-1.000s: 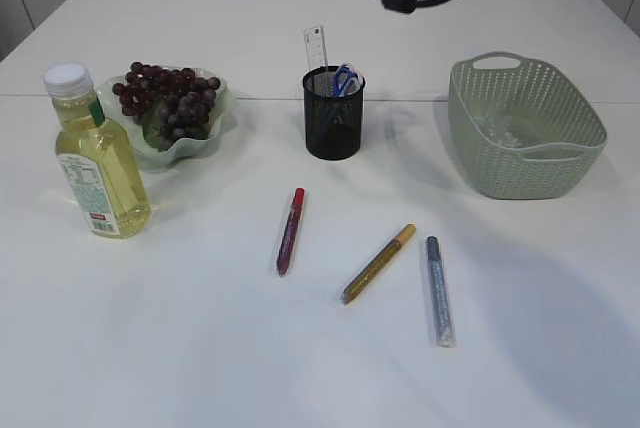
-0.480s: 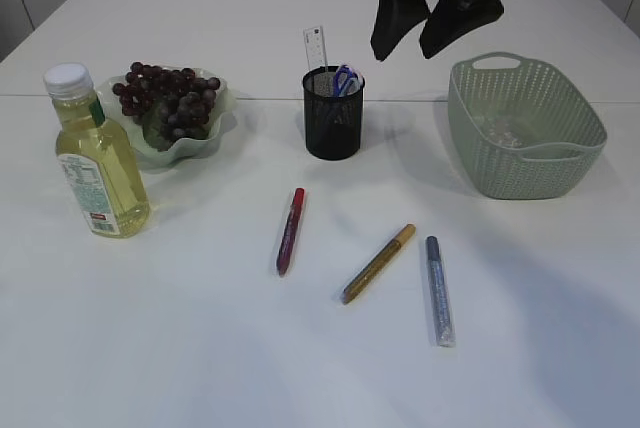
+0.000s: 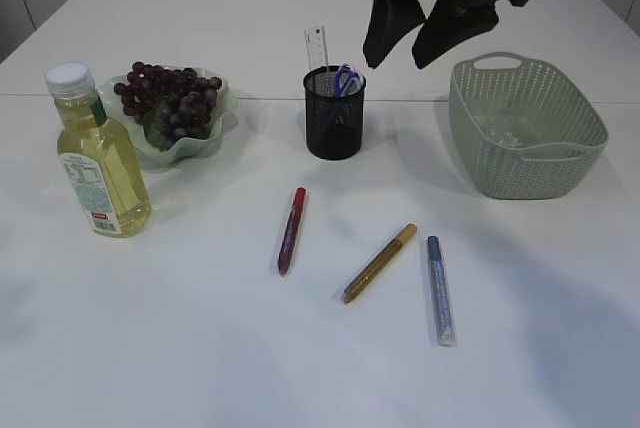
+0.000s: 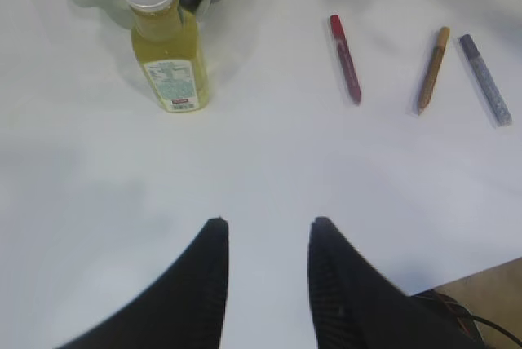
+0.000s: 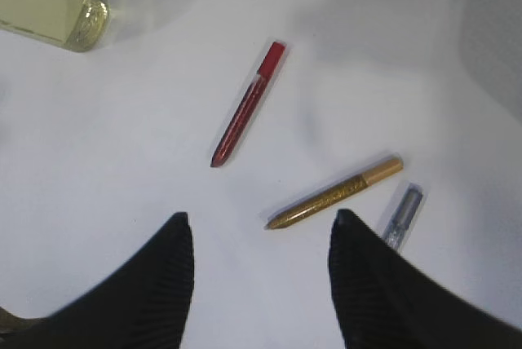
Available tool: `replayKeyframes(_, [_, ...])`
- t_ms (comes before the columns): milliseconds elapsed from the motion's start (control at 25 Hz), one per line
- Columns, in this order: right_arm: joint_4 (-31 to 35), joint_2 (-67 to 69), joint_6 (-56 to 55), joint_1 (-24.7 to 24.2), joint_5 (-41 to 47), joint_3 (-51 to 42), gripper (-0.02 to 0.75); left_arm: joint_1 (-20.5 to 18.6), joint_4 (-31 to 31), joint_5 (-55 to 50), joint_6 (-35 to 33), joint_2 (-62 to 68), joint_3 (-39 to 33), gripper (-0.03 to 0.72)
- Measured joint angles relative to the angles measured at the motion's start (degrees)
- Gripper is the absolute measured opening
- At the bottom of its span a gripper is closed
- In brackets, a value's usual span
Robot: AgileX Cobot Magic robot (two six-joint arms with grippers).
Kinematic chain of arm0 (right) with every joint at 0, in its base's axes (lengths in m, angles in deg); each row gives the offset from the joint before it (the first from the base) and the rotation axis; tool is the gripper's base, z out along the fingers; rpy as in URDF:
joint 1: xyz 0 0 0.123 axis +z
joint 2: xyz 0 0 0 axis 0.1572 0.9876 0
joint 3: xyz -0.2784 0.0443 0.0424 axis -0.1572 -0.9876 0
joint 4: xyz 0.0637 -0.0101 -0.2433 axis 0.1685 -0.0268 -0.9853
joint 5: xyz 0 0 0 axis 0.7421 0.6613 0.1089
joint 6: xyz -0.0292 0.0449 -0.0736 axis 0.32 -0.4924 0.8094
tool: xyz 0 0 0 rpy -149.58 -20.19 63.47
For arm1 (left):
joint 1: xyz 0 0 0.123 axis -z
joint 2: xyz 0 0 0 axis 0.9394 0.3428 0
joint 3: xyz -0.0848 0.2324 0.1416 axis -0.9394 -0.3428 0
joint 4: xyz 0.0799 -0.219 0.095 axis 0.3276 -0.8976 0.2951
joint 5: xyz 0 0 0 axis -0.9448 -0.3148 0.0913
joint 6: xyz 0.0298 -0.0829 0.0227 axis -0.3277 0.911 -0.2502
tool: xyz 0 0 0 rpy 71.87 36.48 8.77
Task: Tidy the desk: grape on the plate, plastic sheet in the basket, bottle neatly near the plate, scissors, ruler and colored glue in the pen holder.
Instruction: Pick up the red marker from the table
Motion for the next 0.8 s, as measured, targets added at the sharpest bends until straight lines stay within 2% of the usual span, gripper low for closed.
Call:
replayKeyframes(280, [0.72, -8.67, 0.12, 0.00, 0.00, -12.72, 0.424, 0.10, -3.14, 1.42, 0.00, 13.29, 3.24, 0.247])
replayKeyframes(560, [0.72, -22.36, 1.66, 0.00, 0.00, -29.86, 0.424, 0.10, -6.40, 1.99, 0.00, 30.00, 15.02, 0.251])
replayKeyframes(800, [0.72, -33.48, 1.66, 0.00, 0.00, -40.50, 0.423, 0.10, -10.39, 2.27, 0.00, 45.35, 26.44, 0.251])
